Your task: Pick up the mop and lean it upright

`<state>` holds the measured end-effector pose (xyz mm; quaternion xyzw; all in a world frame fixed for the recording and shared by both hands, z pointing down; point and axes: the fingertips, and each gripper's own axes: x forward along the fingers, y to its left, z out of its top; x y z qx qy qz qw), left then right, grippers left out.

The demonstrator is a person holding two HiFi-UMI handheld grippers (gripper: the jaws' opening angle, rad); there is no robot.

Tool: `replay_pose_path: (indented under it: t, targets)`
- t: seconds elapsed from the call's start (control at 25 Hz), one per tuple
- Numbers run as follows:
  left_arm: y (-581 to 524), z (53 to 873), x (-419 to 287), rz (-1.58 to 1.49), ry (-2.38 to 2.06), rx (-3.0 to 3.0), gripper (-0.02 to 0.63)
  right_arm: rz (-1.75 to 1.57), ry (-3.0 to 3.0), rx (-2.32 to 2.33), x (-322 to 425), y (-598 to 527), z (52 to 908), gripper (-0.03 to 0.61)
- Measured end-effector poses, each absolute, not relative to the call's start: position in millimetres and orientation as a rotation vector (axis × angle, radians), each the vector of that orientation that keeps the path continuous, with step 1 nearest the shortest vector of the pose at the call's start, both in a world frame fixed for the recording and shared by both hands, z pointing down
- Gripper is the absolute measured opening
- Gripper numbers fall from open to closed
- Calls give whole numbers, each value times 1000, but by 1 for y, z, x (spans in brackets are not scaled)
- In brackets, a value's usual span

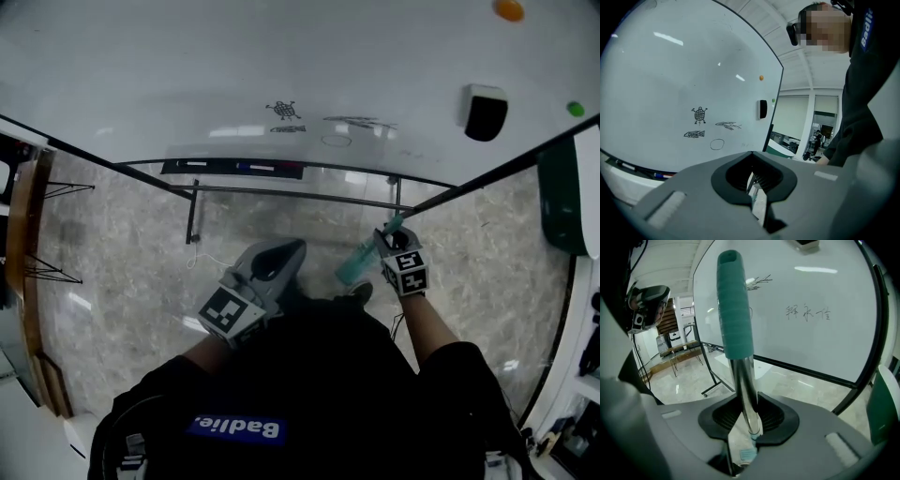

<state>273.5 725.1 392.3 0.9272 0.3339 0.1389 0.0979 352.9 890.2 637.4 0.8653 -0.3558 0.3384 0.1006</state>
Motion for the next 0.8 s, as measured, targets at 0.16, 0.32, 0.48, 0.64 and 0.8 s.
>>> replay_pose_path:
  t: [0.16, 0.32, 0.48, 0.64, 0.8]
  targets:
    - [741, 389, 277, 407, 1044, 2744, 20, 1007, -1000, 2616, 346, 910, 634, 107]
    - [752, 387, 279, 402, 1074, 2737, 20, 1011, -983, 2661, 337, 922, 625, 106]
    - [758, 386, 281, 396, 1085, 2731, 20, 990, -979, 2714, 332, 928, 610, 106]
    - [763, 386, 282, 384, 1095, 2727, 20, 950, -1014, 2739, 328, 919, 585, 106]
    - [765, 386, 283, 370, 1105, 2725, 20, 887, -1102, 2726, 323, 894, 553, 106]
